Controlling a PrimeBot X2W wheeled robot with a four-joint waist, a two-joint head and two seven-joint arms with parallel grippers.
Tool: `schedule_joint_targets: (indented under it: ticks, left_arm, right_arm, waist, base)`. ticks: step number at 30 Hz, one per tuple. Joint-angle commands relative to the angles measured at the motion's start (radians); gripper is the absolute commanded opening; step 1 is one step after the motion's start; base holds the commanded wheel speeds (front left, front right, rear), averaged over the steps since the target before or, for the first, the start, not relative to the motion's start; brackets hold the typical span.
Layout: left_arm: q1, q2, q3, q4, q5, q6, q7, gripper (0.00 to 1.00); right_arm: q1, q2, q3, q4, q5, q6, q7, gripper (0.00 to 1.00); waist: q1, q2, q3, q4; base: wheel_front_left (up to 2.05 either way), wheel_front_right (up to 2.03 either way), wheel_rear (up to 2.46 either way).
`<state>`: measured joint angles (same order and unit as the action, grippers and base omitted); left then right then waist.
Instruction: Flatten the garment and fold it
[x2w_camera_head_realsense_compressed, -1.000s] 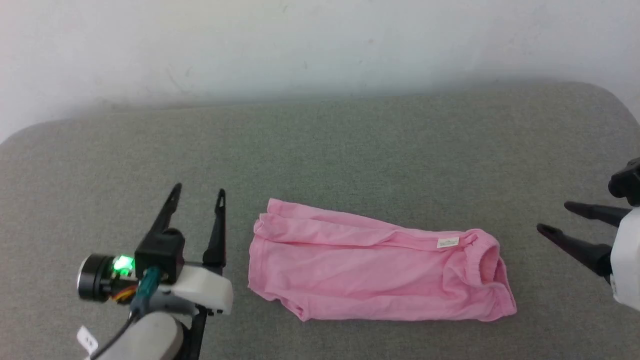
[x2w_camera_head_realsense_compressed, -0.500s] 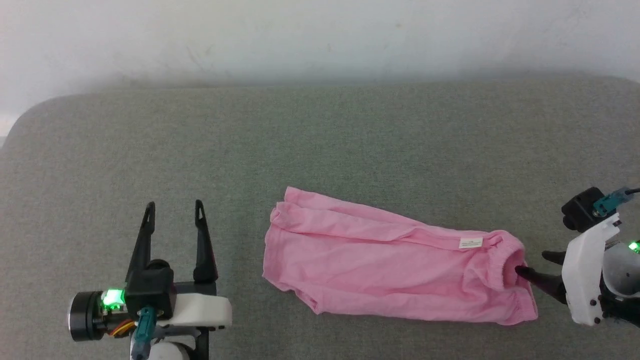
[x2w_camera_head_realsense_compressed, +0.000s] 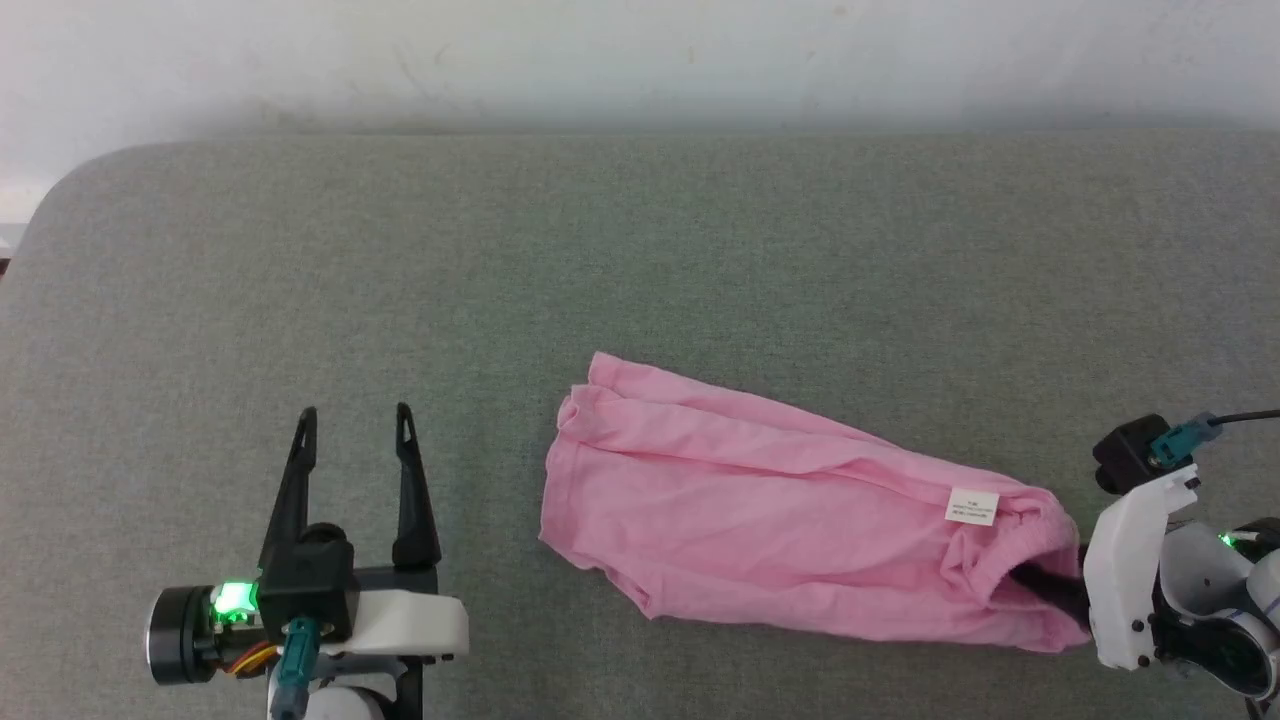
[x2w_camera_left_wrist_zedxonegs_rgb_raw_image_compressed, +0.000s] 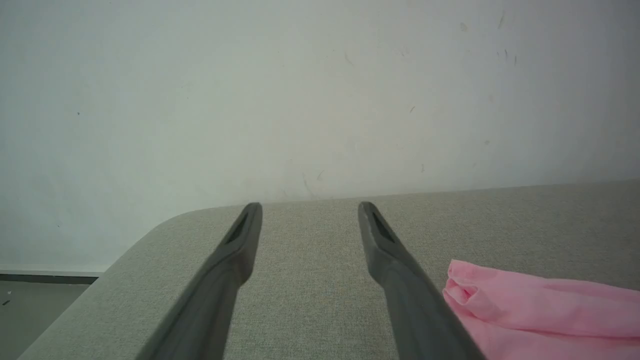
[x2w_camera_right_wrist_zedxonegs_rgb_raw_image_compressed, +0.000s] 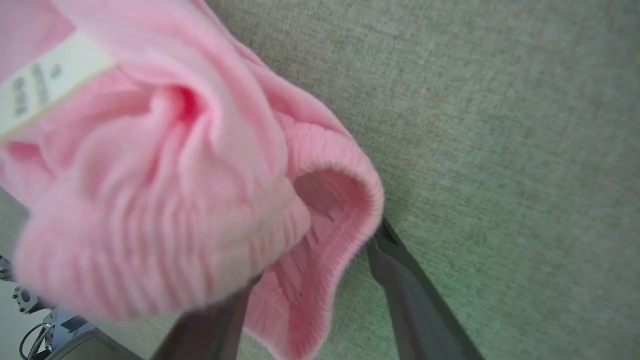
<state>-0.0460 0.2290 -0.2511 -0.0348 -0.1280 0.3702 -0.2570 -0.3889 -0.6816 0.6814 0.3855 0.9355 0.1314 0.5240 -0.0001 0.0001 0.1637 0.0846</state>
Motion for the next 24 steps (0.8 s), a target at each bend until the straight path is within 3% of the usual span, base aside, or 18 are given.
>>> schedule_joint_targets:
  ticks: [1, 6, 11, 18, 24]
  left_arm:
    - [0.017, -0.011, 0.015, 0.008, 0.018, -0.015, -0.005, 1.00]
    - [0.023, -0.028, 0.044, 0.001, 0.056, -0.045, -0.005, 1.00]
    - [0.033, -0.037, 0.064, -0.005, 0.082, -0.060, -0.005, 1.00]
    - [0.048, -0.046, 0.092, 0.003, 0.095, -0.071, -0.005, 1.00]
    - [0.059, -0.056, 0.101, 0.013, 0.101, -0.081, -0.005, 1.00]
  right_arm:
    - [0.014, 0.050, 0.034, 0.017, 0.004, -0.001, -0.012, 0.00]
    - [-0.019, 0.009, -0.001, -0.003, 0.028, -0.001, -0.070, 0.00]
    - [-0.027, -0.074, -0.073, -0.020, 0.070, -0.001, -0.093, 0.00]
    - [0.014, -0.199, -0.186, 0.015, 0.115, -0.001, -0.072, 0.00]
    - [0.056, -0.240, -0.197, -0.060, 0.121, -0.001, -0.035, 0.00]
  waist:
    - [0.0001, -0.0001, -0.008, -0.009]
    - [0.0001, -0.0001, -0.026, -0.025]
    - [0.0001, -0.0001, -0.041, -0.036]
    - [0.0001, -0.0001, -0.054, -0.050]
    - [0.0001, -0.0001, -0.059, -0.060]
  base:
    - [0.00, 0.00, 0.00]
    - [0.00, 0.00, 0.00]
    - [0.00, 0.00, 0.00]
    - [0.00, 0.00, 0.00]
    - [0.00, 0.00, 0.00]
